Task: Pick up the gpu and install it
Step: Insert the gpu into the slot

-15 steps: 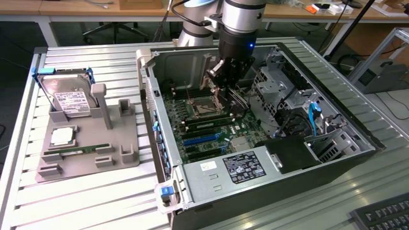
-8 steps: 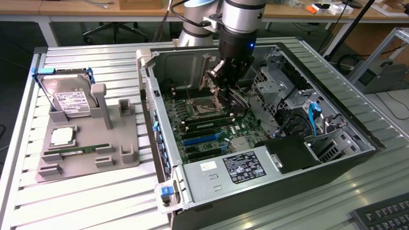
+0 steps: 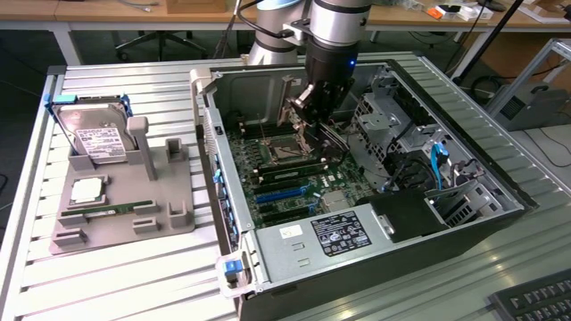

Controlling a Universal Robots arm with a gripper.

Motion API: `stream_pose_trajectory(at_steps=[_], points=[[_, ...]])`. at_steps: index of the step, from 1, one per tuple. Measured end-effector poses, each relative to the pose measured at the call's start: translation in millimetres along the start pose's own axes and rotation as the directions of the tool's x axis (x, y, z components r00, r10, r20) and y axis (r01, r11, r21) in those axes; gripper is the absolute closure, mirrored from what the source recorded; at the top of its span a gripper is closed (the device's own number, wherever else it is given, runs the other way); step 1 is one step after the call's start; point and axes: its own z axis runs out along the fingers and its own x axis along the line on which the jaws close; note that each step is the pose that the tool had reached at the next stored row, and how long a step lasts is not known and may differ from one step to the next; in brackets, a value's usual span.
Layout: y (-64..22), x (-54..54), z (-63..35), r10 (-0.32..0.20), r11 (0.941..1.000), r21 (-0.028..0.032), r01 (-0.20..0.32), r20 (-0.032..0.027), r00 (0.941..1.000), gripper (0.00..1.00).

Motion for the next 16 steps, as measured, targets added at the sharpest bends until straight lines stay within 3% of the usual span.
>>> stream_pose_trajectory(at_steps=[14,16], points=[[0.0,0.0,0.0,-0.056,0.9985,-0.0017,0.056,0.0047,0.9984,0.73],[0.0,0.0,0.0,-0.100,0.9949,-0.0029,0.100,0.0085,0.9949,0.73]])
